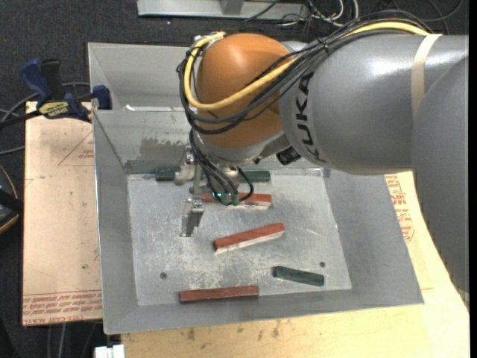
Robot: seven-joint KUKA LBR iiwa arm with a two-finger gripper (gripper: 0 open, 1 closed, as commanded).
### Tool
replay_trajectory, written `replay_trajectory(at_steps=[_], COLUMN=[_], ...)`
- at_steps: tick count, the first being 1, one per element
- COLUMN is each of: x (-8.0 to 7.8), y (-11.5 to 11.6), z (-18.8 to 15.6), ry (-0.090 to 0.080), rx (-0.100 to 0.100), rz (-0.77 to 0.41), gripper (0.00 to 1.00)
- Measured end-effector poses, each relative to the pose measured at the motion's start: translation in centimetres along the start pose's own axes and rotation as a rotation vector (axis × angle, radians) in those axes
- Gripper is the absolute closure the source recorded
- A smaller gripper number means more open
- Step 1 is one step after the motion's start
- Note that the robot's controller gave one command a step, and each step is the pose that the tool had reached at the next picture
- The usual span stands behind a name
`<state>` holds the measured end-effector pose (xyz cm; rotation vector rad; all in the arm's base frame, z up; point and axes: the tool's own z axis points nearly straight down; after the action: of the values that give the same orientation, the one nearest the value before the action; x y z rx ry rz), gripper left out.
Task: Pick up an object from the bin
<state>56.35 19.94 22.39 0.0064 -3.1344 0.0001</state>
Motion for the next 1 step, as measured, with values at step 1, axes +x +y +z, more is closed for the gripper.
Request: replay_trajectory(at_steps=[1], x=[-0.18], y=[-0.1], z=[-0.46], ry=[-0.008], rx=[-0.001], rz=[0.003], gripper=[0.0])
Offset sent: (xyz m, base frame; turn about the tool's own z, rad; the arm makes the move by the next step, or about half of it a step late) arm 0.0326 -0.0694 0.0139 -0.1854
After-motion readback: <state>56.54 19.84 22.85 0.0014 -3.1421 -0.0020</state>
